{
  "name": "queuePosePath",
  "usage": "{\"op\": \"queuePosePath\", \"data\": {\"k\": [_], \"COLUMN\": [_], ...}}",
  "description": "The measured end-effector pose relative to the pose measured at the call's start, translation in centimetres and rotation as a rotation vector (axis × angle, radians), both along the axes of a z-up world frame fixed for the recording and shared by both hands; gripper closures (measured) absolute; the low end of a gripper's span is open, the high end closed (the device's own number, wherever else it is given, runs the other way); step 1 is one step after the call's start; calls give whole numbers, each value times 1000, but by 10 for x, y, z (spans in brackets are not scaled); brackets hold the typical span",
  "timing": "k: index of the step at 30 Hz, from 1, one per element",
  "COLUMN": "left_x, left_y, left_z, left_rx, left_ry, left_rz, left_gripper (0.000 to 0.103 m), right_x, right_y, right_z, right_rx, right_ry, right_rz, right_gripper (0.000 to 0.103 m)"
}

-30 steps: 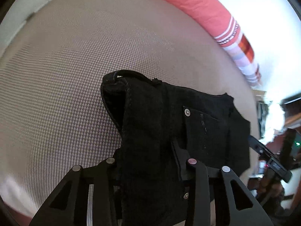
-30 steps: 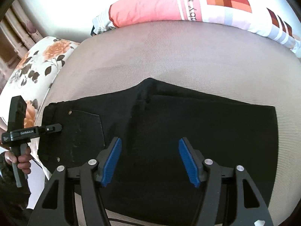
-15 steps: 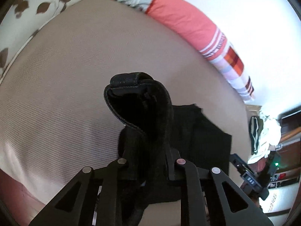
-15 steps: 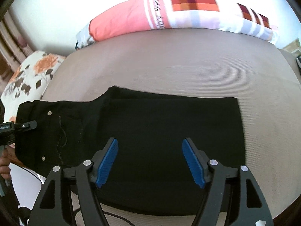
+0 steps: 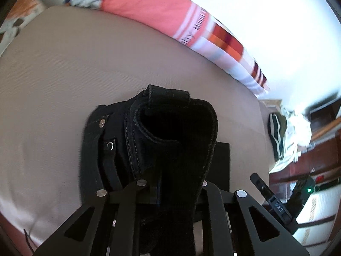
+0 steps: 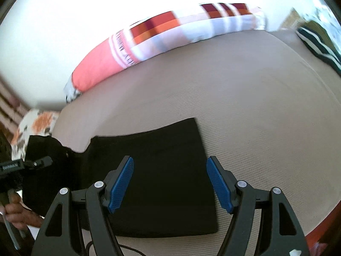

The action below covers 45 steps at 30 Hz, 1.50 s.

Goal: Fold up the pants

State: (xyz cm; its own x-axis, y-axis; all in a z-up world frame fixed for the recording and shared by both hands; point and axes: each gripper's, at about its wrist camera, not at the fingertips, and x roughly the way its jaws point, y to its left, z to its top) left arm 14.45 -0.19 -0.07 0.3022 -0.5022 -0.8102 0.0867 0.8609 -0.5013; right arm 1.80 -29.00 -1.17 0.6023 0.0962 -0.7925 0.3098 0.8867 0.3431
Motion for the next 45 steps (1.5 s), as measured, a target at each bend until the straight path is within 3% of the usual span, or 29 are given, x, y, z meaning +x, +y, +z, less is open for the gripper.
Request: {"op": "queuePosePath", "data": {"k": [4, 13, 19, 20, 22, 23, 24, 28, 35, 39, 45], "left_x": [4, 3, -2, -4, -9, -12, -17, -38, -46, -38, -39], "left_y": [-51, -125, -143, -145, -144, -143, -143, -131, -66, -25, 18], "left_z": [-2, -50, -61, -59, -54, -51, -47, -27, -10, -17, -30], "left_rx": [-20, 142, 220, 232, 218, 192, 167, 157, 288, 308, 276], "left_ry": [5, 14, -12, -25, -44, -48, -57, -140, -242, -201, -136], "left_rz": [-71, -171, -215, -225, -269, -289, -309, -367, -237, -131, 2], "left_gripper": [89, 88, 75, 73, 53, 35, 26, 25, 25, 25, 25], "right_x": [-4, -14, -13, -12, -11, -10, -10, -7, 21, 41, 57], "right_y": [-19, -44, -44, -43, -42, -42, -41, -37, -20, -15, -14], "right_z": [-4, -13, -14, -14, -14, -15, -16, -22, -42, -66, -85], "right_rx": [27, 78, 89, 87, 87, 88, 89, 123, 359, 420, 463], "right_ry": [-16, -38, -33, -30, -29, -25, -21, -10, 31, 82, 116], "right_rz": [-47, -95, -81, -77, -73, -70, -67, -34, 203, 245, 288], "right_gripper": [34, 34, 34, 34, 34, 34, 34, 34, 34, 34, 35]}}
